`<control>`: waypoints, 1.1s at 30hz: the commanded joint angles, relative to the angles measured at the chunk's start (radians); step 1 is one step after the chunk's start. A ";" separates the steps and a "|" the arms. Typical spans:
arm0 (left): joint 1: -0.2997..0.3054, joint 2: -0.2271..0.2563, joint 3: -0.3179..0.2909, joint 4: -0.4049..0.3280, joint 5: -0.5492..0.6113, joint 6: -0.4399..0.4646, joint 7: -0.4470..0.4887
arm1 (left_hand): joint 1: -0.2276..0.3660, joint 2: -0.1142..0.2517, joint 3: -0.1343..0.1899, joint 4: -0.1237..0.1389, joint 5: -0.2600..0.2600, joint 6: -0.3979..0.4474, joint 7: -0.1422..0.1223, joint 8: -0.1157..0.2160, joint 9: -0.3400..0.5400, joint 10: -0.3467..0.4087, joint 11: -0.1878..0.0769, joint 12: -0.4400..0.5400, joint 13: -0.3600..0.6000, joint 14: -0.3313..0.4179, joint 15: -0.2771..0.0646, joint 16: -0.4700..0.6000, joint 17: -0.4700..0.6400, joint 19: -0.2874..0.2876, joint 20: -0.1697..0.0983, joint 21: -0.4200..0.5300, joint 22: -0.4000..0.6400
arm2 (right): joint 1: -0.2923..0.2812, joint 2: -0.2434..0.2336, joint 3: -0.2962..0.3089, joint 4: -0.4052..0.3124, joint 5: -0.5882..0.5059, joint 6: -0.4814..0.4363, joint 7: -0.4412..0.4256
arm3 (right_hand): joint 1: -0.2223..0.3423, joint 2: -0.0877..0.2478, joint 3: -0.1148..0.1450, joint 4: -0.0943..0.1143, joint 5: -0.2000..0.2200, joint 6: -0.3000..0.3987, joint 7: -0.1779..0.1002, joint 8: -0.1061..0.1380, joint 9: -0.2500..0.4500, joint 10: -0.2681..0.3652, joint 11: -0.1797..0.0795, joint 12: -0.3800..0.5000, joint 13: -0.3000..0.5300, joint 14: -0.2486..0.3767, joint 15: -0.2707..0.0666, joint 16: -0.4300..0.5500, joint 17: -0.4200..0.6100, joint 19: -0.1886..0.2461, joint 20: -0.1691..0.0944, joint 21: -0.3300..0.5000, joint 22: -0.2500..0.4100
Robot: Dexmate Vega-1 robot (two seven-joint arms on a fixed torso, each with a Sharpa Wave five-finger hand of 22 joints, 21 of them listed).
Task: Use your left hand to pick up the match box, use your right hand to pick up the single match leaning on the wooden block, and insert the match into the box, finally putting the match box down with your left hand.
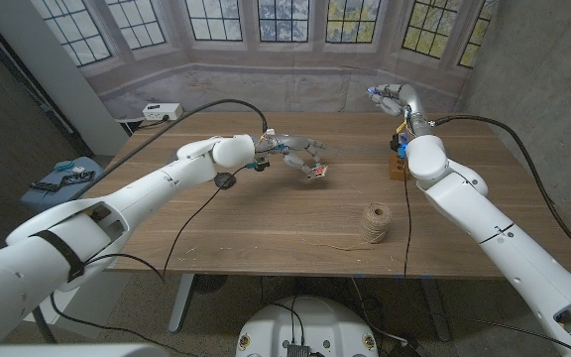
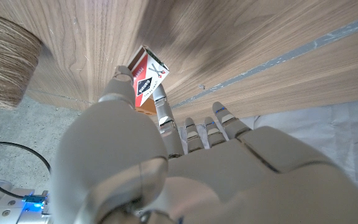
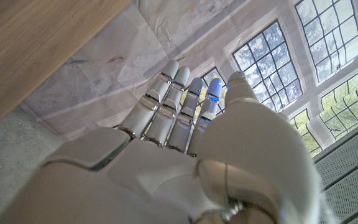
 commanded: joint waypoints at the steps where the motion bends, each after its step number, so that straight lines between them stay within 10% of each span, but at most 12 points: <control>1: -0.003 0.002 0.004 0.000 0.005 0.006 -0.015 | -0.004 0.001 -0.001 -0.004 -0.002 -0.004 0.002 -0.001 0.002 -0.005 -0.003 -0.001 0.006 -0.007 0.002 0.000 0.002 -0.005 -0.002 -0.001 0.004 | 0.002 0.011 0.006 0.079 0.131 0.134 0.017 | -0.011 0.003 -0.006 0.005 -0.003 -0.008 0.000 -0.001 0.001 -0.009 -0.002 -0.002 0.001 -0.010 -0.098 -0.002 0.004 -0.003 -0.032 -0.004 0.003; 33: 0.031 0.092 -0.011 -0.116 0.060 0.052 -0.074 | -0.004 0.002 -0.002 -0.004 -0.002 -0.004 0.001 -0.003 0.001 -0.008 -0.001 0.000 0.005 -0.011 0.003 -0.001 0.002 -0.008 -0.002 -0.001 0.004 | 0.009 0.030 -0.039 0.158 0.193 0.229 -0.008 | -0.021 0.010 -0.005 0.004 -0.001 -0.015 0.002 0.004 0.000 -0.019 0.002 0.003 -0.002 -0.014 -0.097 -0.004 -0.001 -0.010 -0.029 -0.005 0.003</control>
